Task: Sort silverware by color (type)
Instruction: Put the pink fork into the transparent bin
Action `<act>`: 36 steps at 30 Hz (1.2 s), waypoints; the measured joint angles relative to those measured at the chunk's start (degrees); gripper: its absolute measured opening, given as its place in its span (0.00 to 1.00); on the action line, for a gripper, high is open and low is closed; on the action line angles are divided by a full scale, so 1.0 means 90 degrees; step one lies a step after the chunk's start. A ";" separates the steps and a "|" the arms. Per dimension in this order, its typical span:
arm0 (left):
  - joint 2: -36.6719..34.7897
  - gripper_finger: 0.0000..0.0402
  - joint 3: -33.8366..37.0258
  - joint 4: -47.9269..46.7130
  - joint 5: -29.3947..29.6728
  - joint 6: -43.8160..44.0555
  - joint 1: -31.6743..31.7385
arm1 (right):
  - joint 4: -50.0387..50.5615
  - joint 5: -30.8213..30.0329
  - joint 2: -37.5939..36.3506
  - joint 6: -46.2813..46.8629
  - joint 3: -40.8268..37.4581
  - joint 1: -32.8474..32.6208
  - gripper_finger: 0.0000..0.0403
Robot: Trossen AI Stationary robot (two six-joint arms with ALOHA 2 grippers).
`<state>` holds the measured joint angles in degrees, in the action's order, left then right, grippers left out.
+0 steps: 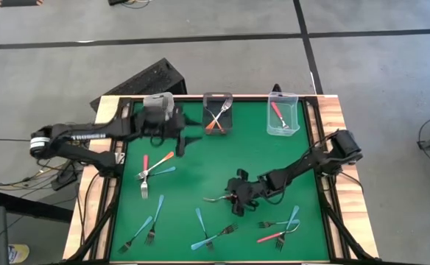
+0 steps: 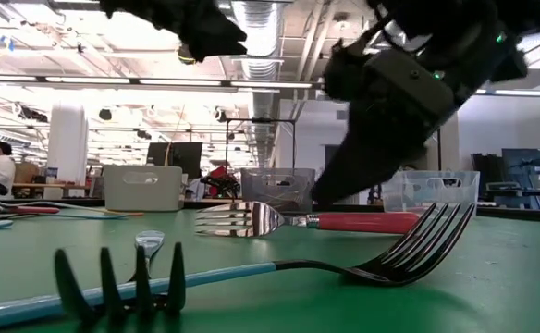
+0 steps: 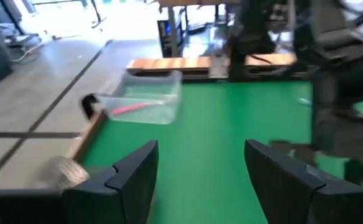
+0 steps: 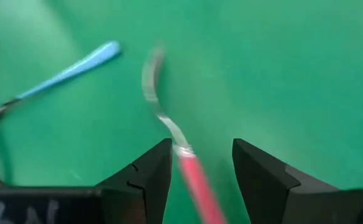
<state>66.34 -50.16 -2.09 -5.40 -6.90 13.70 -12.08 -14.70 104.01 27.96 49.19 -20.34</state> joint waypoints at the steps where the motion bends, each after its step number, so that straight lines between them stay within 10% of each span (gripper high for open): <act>1: -0.0118 0.56 0.0300 0.0185 0.0114 0.0101 -0.0209 | 0.0002 0.0029 0.0079 -0.0027 0.0002 -0.0032 0.48; 8: -0.0628 0.56 0.1807 0.1430 0.1410 0.0621 -0.1361 | 0.0317 0.0063 0.0582 -0.0299 0.0307 -0.0132 0.43; 17: -0.0474 0.56 0.2412 0.1687 0.3006 0.1627 -0.2148 | 0.1509 -0.0468 0.0385 -0.0019 0.0639 -0.0023 0.09; 28: -0.0450 0.56 0.2478 0.1727 0.4549 0.2077 -0.2835 | 0.4570 -0.3431 -0.1827 0.1608 0.0378 0.0789 0.12; 36: -0.0410 0.56 0.2479 0.1593 0.4874 0.2172 -0.2976 | 0.5163 -0.4218 -0.3644 0.1697 -0.0607 0.2386 0.12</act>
<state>62.65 -27.85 12.25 38.47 12.64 -13.08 34.39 -52.66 71.21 43.24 43.73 1.13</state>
